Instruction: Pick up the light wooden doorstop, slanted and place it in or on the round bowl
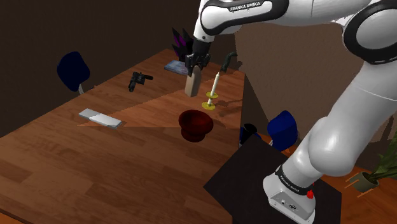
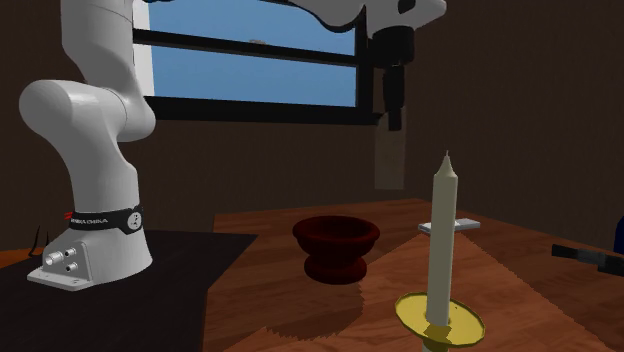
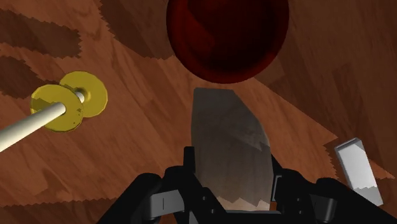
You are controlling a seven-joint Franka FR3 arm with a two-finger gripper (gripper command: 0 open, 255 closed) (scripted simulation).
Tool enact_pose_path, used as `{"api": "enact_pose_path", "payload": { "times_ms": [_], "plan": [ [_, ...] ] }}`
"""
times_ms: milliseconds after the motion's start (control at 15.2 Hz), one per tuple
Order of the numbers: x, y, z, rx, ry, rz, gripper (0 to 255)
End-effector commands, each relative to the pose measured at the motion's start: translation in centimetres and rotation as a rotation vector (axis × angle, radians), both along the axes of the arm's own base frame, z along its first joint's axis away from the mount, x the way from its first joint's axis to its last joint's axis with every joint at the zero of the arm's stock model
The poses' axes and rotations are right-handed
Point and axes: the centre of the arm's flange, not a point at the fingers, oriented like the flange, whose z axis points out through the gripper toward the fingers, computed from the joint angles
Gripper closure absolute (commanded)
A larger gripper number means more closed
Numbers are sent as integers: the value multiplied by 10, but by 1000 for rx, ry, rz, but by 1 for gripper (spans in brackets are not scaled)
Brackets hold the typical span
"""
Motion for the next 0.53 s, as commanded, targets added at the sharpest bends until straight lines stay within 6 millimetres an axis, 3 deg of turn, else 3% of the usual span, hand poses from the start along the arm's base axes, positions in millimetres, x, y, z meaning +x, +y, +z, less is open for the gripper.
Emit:
{"api": "enact_pose_path", "payload": {
  "times_ms": [0, 462],
  "plan": [
    [-27, 10, 3, 0, -1, -1, 255],
    [-111, 40, 21, 0, -1, -1, 255]
  ]
}}
